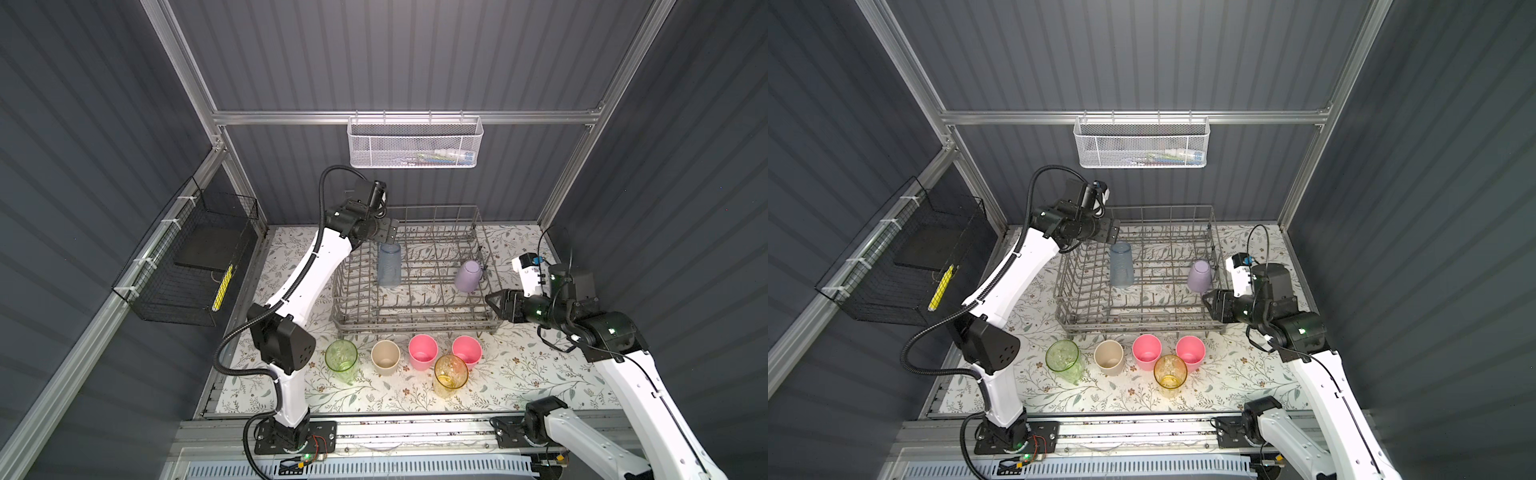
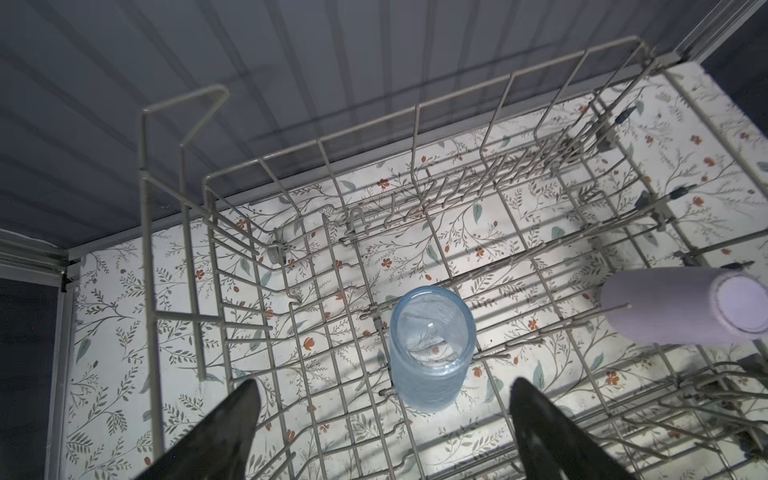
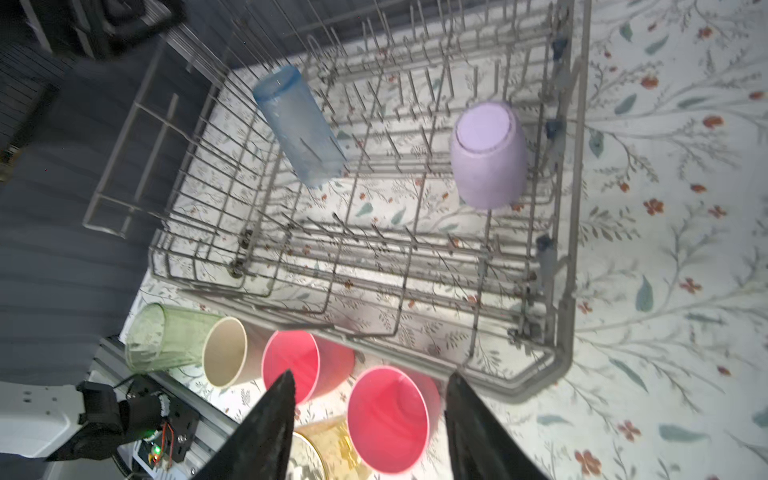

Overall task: Load cups into a dish rack
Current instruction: Place the cup upside down at the dish rack, then pick up the cup from the bottom-center of the table.

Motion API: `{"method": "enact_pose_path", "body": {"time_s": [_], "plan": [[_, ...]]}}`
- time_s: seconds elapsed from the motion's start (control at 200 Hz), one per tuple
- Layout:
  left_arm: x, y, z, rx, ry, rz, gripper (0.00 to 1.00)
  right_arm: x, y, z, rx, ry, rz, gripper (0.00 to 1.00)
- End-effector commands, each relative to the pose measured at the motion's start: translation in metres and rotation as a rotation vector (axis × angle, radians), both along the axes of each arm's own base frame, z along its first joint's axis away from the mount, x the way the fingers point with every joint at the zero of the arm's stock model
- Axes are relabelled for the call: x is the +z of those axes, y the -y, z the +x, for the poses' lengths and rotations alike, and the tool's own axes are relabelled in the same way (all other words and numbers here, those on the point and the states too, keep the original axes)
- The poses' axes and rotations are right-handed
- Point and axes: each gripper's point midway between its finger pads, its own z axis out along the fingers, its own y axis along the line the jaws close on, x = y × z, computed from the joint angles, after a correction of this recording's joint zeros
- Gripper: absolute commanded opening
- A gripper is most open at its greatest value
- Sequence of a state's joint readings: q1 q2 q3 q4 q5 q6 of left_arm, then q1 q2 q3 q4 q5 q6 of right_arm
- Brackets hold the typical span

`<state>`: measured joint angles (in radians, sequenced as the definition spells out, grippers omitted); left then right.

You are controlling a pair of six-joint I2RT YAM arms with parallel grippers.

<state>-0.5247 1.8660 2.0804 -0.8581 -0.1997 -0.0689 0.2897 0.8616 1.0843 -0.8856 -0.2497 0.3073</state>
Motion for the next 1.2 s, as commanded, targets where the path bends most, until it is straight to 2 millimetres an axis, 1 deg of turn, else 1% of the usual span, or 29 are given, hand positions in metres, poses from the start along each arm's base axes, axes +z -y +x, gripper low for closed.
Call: {"method": "enact_pose_path", "body": {"time_s": [0.0,0.14,0.27,0.42,0.62,0.755,0.906,1.196], "plan": [[0.018,0.000,-0.003,0.017,0.059,-0.054,0.94,-0.045,0.019,-0.027,-0.071,-0.163,-0.129,0.57],[0.019,0.001,-0.006,0.018,0.067,-0.083,0.94,-0.076,0.010,-0.042,-0.063,-0.247,-0.159,0.53],[0.018,0.003,-0.009,0.010,0.060,-0.104,0.94,-0.097,0.000,-0.053,-0.060,-0.301,-0.188,0.51],[0.017,0.002,-0.012,0.010,0.059,-0.110,0.94,-0.113,-0.008,-0.060,-0.076,-0.321,-0.201,0.49],[0.016,0.001,-0.016,0.003,0.059,-0.115,0.94,-0.135,-0.012,-0.058,-0.122,-0.330,-0.176,0.44],[0.014,0.002,-0.017,-0.001,0.054,-0.117,0.94,-0.146,-0.018,-0.054,-0.134,-0.331,-0.153,0.41],[0.013,0.001,-0.019,-0.003,0.050,-0.118,0.94,-0.153,-0.021,-0.049,-0.148,-0.329,-0.143,0.37],[0.013,0.001,-0.019,-0.005,0.053,-0.115,0.94,-0.165,-0.016,-0.050,-0.178,-0.351,-0.173,0.23]]}}
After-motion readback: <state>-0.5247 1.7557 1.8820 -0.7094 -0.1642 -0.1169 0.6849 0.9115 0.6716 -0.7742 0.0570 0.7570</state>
